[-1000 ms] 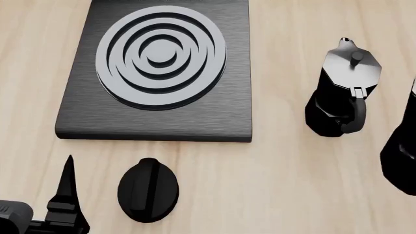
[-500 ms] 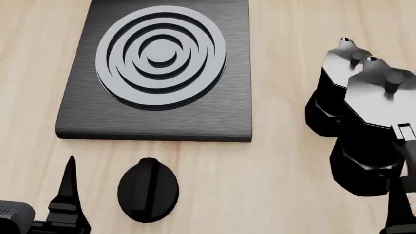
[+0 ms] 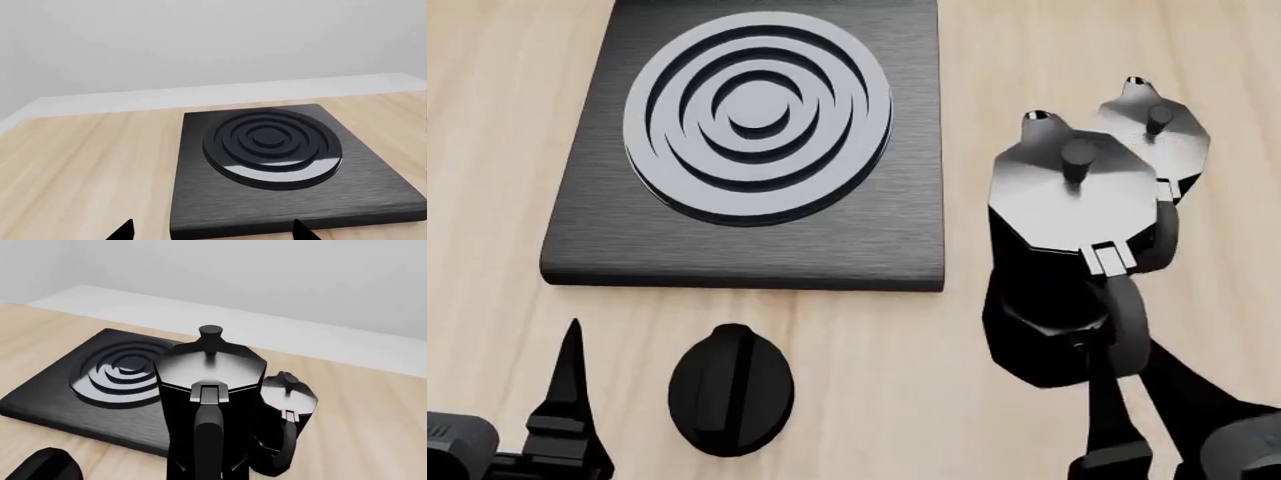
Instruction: Put the right moka pot on the stove.
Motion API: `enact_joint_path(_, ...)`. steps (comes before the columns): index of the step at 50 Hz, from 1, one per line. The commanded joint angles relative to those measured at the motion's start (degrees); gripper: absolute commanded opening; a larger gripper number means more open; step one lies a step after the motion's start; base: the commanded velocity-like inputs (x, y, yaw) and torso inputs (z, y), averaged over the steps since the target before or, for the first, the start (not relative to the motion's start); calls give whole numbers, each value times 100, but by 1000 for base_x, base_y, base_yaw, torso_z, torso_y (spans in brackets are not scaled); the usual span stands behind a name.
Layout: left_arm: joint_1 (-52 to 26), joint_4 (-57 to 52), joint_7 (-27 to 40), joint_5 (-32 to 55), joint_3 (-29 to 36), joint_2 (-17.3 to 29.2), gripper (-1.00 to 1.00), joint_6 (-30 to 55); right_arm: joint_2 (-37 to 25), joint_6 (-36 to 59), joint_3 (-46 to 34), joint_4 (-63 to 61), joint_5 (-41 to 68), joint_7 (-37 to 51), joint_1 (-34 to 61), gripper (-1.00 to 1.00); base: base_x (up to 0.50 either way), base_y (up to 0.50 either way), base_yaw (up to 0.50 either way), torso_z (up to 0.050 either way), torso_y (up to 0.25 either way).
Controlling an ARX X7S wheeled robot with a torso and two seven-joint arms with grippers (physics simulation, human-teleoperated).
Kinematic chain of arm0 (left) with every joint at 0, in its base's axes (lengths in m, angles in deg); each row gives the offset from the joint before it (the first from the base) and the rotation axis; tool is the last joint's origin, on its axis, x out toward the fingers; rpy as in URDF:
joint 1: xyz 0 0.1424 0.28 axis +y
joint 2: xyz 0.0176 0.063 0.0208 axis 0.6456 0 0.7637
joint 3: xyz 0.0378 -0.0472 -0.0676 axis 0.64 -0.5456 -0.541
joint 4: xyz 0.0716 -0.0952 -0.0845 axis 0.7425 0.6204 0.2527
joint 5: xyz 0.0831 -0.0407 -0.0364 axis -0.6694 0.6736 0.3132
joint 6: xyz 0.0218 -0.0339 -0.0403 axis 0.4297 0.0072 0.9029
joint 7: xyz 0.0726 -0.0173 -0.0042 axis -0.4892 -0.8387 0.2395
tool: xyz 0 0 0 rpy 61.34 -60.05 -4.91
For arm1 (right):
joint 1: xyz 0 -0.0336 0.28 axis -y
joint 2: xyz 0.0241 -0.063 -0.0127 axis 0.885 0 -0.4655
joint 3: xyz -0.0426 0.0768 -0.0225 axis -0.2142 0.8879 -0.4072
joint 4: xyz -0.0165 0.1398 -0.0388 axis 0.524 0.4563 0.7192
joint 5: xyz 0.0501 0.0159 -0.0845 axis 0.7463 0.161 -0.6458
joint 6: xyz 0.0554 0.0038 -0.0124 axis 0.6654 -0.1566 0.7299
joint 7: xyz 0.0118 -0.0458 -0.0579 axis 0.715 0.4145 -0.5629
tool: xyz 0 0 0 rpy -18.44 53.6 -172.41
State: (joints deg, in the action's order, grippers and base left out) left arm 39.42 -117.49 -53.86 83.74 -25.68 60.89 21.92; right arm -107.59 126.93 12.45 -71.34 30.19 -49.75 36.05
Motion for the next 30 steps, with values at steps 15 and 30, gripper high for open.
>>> enact_joint_path(15,-1,-14,8,12,25,31,100,-49,491,82,-1482,519,-676,-68,1374,-100,0,0,0,1,1)
enact_joint_path(30,-5,-1,18,23,36,45,100,-65,770,562,-2130,956,-379,224,2612,-100,0,0,0,0,1)
